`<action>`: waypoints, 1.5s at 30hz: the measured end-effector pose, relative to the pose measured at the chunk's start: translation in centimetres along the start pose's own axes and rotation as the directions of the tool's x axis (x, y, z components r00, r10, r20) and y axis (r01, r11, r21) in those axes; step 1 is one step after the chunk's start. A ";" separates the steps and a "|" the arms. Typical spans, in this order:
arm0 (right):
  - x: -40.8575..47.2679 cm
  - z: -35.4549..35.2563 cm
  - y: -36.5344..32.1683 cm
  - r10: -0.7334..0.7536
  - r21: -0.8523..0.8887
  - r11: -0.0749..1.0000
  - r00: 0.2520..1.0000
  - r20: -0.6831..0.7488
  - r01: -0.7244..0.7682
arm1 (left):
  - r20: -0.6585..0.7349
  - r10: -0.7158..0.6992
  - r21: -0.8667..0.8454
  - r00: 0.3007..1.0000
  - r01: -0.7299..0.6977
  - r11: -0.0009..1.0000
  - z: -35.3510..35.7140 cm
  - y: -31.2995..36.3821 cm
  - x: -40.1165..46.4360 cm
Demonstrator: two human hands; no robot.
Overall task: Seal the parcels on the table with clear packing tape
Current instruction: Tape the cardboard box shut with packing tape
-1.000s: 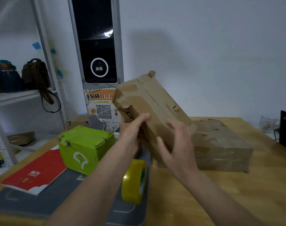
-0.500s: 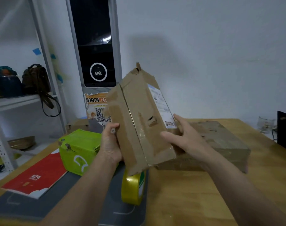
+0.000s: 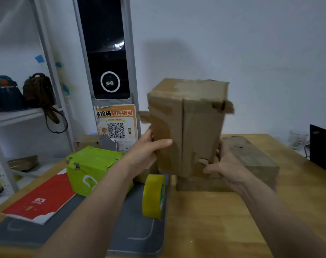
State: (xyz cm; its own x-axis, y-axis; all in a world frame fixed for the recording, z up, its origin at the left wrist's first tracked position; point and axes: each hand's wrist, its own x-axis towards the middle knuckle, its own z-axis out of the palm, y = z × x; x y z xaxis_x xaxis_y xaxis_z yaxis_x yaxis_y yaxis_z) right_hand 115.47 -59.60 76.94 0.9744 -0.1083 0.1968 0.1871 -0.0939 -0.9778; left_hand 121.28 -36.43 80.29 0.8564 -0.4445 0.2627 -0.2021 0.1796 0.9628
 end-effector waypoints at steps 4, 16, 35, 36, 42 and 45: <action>0.6 -0.9 3.6 0.113 0.210 0.971 0.994 0.008 -0.112 | 0.058 -0.029 0.221 0.998 0.015 0.975 0.8 0.5 0.4; -1.8 -2.0 5.0 0.401 -0.074 0.916 0.898 0.184 -0.394 | -0.028 0.104 0.788 0.994 -0.042 0.614 3.9 0.0 1.3; -6.9 -4.3 -0.6 -0.170 -0.469 0.879 0.977 -0.132 0.090 | 0.051 -0.384 0.999 0.922 -0.049 0.015 11.5 -4.8 0.2; -6.8 -4.4 0.1 -0.192 -0.505 0.860 0.963 -0.187 0.073 | 0.026 -0.392 1.000 0.919 -0.018 0.025 10.9 -5.0 0.0; -6.7 -4.4 1.4 -0.062 -0.796 0.558 0.945 -0.321 -0.234 | -0.037 -0.494 0.980 0.869 0.129 0.153 7.8 -3.7 -1.2; -7.1 -3.4 1.6 0.037 -0.821 0.494 0.950 -0.309 -0.286 | -0.017 -0.442 0.986 0.897 0.090 0.144 8.4 -2.2 -2.1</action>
State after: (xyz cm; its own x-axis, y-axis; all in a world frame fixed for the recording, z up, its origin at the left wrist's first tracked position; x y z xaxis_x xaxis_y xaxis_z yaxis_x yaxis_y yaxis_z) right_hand 108.37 -62.34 74.23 0.8946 -0.4121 0.1727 -0.2887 -0.8280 -0.4806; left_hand 115.98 -43.26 78.12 0.8657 -0.4628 -0.1907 -0.4204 -0.8791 0.2248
